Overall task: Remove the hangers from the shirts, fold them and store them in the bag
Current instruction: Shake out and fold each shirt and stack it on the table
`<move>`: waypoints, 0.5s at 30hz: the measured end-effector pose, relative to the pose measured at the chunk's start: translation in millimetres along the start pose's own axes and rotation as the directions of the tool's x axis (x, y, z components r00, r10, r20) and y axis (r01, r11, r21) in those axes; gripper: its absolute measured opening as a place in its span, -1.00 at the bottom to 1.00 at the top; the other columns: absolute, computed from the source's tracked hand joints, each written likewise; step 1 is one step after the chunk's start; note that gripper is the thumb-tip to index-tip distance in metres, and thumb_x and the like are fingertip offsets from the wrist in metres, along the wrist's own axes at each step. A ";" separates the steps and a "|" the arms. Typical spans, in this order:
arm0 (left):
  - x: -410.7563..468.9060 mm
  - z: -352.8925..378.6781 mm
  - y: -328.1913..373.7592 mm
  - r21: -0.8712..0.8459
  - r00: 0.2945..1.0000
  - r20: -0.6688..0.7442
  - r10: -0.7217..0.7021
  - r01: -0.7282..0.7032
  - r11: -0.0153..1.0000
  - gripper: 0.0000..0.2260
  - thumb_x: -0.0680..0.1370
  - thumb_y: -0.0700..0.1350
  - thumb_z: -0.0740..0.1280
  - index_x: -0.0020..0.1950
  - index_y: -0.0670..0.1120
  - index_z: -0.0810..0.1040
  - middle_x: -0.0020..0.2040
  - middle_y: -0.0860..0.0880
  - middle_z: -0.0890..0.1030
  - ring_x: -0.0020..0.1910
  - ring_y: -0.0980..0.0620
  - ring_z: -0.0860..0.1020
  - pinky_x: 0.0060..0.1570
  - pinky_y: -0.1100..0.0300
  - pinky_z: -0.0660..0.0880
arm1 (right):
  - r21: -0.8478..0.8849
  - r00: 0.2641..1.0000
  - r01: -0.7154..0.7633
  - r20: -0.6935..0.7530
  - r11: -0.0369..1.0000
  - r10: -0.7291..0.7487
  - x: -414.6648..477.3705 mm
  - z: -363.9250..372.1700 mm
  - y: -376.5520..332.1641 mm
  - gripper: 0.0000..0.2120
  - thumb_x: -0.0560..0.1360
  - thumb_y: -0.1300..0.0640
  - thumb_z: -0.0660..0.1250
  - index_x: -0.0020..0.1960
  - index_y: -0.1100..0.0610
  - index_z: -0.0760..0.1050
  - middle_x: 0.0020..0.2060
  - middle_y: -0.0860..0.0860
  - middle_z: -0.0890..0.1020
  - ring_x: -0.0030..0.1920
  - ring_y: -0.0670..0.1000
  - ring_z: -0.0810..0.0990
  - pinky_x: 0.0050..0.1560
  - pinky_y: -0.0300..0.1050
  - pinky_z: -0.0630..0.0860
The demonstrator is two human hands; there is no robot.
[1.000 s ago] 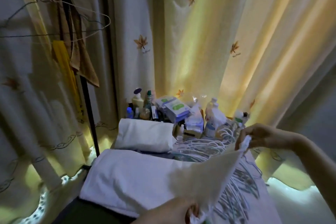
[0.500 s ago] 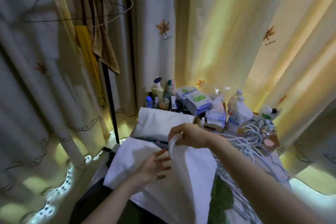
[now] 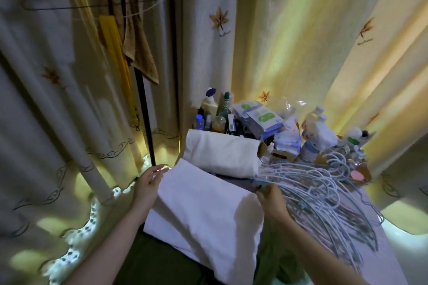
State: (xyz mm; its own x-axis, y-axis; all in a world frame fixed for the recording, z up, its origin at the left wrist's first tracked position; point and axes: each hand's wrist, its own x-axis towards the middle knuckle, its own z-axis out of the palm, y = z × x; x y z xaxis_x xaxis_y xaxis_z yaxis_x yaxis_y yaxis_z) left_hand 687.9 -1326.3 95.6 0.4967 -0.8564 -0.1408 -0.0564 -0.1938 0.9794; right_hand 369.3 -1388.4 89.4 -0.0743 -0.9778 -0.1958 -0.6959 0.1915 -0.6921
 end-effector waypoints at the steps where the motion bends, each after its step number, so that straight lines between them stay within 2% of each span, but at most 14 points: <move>1: 0.5 0.2 -2.5 0.167 0.992 -0.095 0.084 -0.067 0.984 -0.79 0.57 -0.24 0.28 0.19 -0.10 0.53 0.19 -0.14 0.56 0.16 -0.12 0.53 0.13 -0.01 0.46 | 0.005 0.993 -0.117 0.019 0.993 0.117 -6.1 2.3 22.3 -0.85 0.53 0.14 0.31 -0.14 0.17 0.39 -0.23 0.07 0.52 -0.16 0.08 0.49 -0.24 -0.11 0.34; 2: -0.7 2.0 -3.9 0.334 0.965 -0.164 0.203 -0.139 0.932 -0.74 0.54 -0.28 0.29 0.22 -0.12 0.50 0.22 -0.14 0.52 0.17 -0.13 0.49 0.13 0.01 0.44 | 0.022 0.971 -0.232 0.065 0.973 0.230 -14.2 6.9 41.0 -0.81 0.54 0.07 0.31 -0.08 0.20 0.40 -0.20 0.09 0.54 -0.15 0.07 0.49 -0.22 -0.13 0.36; 3: -4.2 6.5 -4.6 0.481 0.920 -0.164 0.355 -0.239 0.843 -0.71 0.52 -0.30 0.30 0.23 -0.12 0.48 0.23 -0.13 0.49 0.19 -0.13 0.46 0.15 0.03 0.41 | 0.030 0.937 -0.333 0.125 0.942 0.327 -23.1 13.8 55.9 -0.71 0.54 0.00 0.31 -0.01 0.24 0.41 -0.16 0.13 0.56 -0.15 0.07 0.51 -0.18 -0.13 0.39; 4: -9.7 14.7 -6.1 0.582 0.865 -0.065 0.497 -0.371 0.723 -0.70 0.51 -0.29 0.29 0.23 -0.10 0.49 0.24 -0.09 0.47 0.23 -0.10 0.42 0.19 0.05 0.38 | 0.054 0.901 -0.409 0.185 0.911 0.393 -32.3 21.2 66.3 -0.62 0.53 -0.05 0.31 0.02 0.29 0.43 -0.16 0.17 0.58 -0.16 0.08 0.53 -0.17 -0.12 0.42; 5: -15.9 25.0 -8.8 0.625 0.797 0.113 0.593 -0.521 0.581 -0.70 0.51 -0.25 0.27 0.23 -0.06 0.50 0.27 -0.05 0.47 0.26 -0.06 0.40 0.25 0.10 0.33 | 0.101 0.876 -0.453 0.234 0.885 0.422 -41.9 28.0 72.8 -0.59 0.52 -0.08 0.32 -0.03 0.32 0.46 -0.20 0.19 0.59 -0.20 0.09 0.53 -0.17 -0.08 0.44; 6: -21.5 35.0 -13.3 0.610 0.714 0.313 0.626 -0.657 0.443 -0.68 0.51 -0.20 0.26 0.25 -0.02 0.51 0.30 -0.02 0.48 0.31 -0.03 0.38 0.31 0.14 0.25 | 0.160 0.866 -0.475 0.257 0.865 0.428 -49.4 33.1 77.2 -0.59 0.51 -0.08 0.33 -0.10 0.31 0.47 -0.29 0.18 0.56 -0.26 0.09 0.50 -0.19 -0.06 0.43; 7: -27.5 43.9 -19.7 0.567 0.637 0.490 0.595 -0.751 0.338 -0.65 0.50 -0.14 0.30 0.28 0.02 0.52 0.34 0.00 0.47 0.36 -0.02 0.37 0.37 0.16 0.14 | 0.223 0.867 -0.481 0.262 0.848 0.423 -56.3 35.5 77.5 -0.62 0.50 -0.07 0.35 -0.16 0.28 0.45 -0.36 0.14 0.51 -0.31 0.07 0.46 -0.22 -0.06 0.41; 8: -33.4 51.1 -27.2 0.530 0.593 0.619 0.515 -0.799 0.283 -0.58 0.45 -0.09 0.39 0.31 0.05 0.51 0.37 0.01 0.47 0.39 -0.03 0.38 0.40 0.15 0.02 | 0.289 0.870 -0.482 0.272 0.828 0.411 -61.8 36.1 75.9 -0.64 0.49 -0.04 0.37 -0.19 0.26 0.44 -0.40 0.11 0.47 -0.34 0.06 0.43 -0.26 -0.07 0.39; 9: -36.5 55.8 -35.5 0.529 0.581 0.697 0.420 -0.813 0.245 -0.49 0.39 -0.04 0.48 0.33 0.06 0.50 0.38 0.01 0.47 0.38 -0.05 0.41 0.40 0.13 -0.06 | 0.356 0.868 -0.486 0.306 0.798 0.392 -65.3 35.6 74.1 -0.67 0.48 -0.01 0.39 -0.19 0.26 0.44 -0.40 0.09 0.47 -0.35 0.05 0.43 -0.29 -0.09 0.38; 11: -39.8 59.8 -49.2 0.597 0.625 0.741 0.246 -0.780 0.187 -0.37 0.35 0.06 0.51 0.39 0.07 0.42 0.42 0.01 0.41 0.38 -0.11 0.41 0.39 0.10 -0.17 | 0.449 0.846 -0.513 0.411 0.731 0.341 -68.6 34.3 68.3 -0.71 0.46 0.10 0.43 -0.05 0.32 0.47 -0.29 0.11 0.59 -0.31 0.05 0.55 -0.35 -0.13 0.45; 12: -39.5 60.3 -53.9 0.620 0.646 0.739 0.189 -0.763 0.182 -0.37 0.43 0.07 0.45 0.46 0.08 0.31 0.49 0.01 0.28 0.46 -0.12 0.29 0.41 0.09 -0.25 | 0.491 0.840 -0.519 0.445 0.700 0.311 -68.6 33.2 64.8 -0.69 0.45 0.18 0.44 0.08 0.33 0.46 -0.15 0.15 0.65 -0.21 0.09 0.62 -0.31 -0.10 0.52; 14: -33.5 66.7 -61.0 0.649 0.673 0.733 0.100 -0.735 0.194 -0.41 0.57 0.09 0.23 0.54 0.14 0.03 0.57 0.07 -0.05 0.56 -0.05 -0.07 0.43 0.06 -0.35 | 0.587 0.840 -0.521 0.482 0.620 0.249 -67.6 28.7 55.9 -0.62 0.45 0.34 0.39 0.24 0.24 0.41 0.07 0.20 0.64 0.01 0.20 0.64 -0.04 0.07 0.60; 15: -31.6 70.4 -59.0 0.665 0.685 0.726 0.050 -0.719 0.202 -0.42 0.59 0.10 0.18 0.54 0.15 -0.02 0.57 0.09 -0.10 0.55 0.00 -0.14 0.46 0.03 -0.32 | 0.618 0.840 -0.515 0.502 0.594 0.206 -67.3 24.1 51.2 -0.58 0.44 0.39 0.35 0.25 0.14 0.42 0.10 0.19 0.63 0.08 0.22 0.62 0.09 0.15 0.57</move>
State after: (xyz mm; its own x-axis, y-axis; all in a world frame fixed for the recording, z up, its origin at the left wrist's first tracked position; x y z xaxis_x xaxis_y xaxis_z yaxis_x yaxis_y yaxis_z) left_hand 614.6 -1321.5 32.1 -0.2916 -0.9443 -0.1528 -0.9443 0.2587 0.2034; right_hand 355.8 -1310.7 50.4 0.1530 -0.7395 -0.6555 0.0663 0.6695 -0.7398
